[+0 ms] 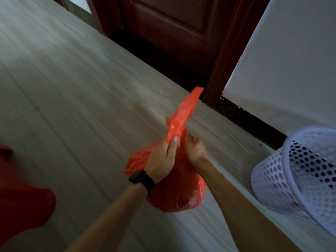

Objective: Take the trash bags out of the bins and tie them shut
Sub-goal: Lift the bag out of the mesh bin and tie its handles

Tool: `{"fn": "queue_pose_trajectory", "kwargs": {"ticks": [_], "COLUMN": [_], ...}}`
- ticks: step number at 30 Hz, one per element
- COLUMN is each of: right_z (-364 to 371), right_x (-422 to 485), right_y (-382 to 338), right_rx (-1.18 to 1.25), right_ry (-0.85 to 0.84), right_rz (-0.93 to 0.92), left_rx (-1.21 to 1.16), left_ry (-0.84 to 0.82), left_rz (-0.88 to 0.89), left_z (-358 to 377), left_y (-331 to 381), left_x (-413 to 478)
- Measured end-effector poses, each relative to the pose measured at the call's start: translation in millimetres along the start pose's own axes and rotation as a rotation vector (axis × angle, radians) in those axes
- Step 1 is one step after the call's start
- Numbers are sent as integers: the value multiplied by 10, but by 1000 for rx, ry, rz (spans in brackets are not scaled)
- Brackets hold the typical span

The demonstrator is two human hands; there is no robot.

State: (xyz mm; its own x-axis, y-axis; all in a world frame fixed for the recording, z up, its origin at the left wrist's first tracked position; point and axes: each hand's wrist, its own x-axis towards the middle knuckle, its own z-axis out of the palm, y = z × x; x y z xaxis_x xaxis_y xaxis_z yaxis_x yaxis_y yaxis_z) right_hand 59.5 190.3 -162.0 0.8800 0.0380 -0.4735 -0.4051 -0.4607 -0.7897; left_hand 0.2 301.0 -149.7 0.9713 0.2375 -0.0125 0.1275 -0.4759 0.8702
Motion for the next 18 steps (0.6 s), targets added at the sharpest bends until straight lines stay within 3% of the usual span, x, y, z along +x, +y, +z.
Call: {"fn": "queue_pose_trajectory", "kwargs": {"ticks": [4,8,11,13,15,18], "right_z": [-131,-241,-291,-329,-349,-330], "right_x": [-51,-117,-169,-220,-212,-185], "right_y": [-2,39,61,33,1,-27], "right_rx": [46,134,445,623,620,330], "right_ry": [-89,-174,-281,-469,-535,-370], "right_rz": [-99,-138,19,44,59,86], "left_rx": [152,468,703,878,993,1035], "left_ry": [-109,-196,-305,-315,-267,-194], "left_rz": [31,175,251,331,438,577], "left_z": [-62,-80,-62,-33,-9,49], "left_y": [45,75,127,167,167,62], "left_x": [87,152,166,141,85,-3]}}
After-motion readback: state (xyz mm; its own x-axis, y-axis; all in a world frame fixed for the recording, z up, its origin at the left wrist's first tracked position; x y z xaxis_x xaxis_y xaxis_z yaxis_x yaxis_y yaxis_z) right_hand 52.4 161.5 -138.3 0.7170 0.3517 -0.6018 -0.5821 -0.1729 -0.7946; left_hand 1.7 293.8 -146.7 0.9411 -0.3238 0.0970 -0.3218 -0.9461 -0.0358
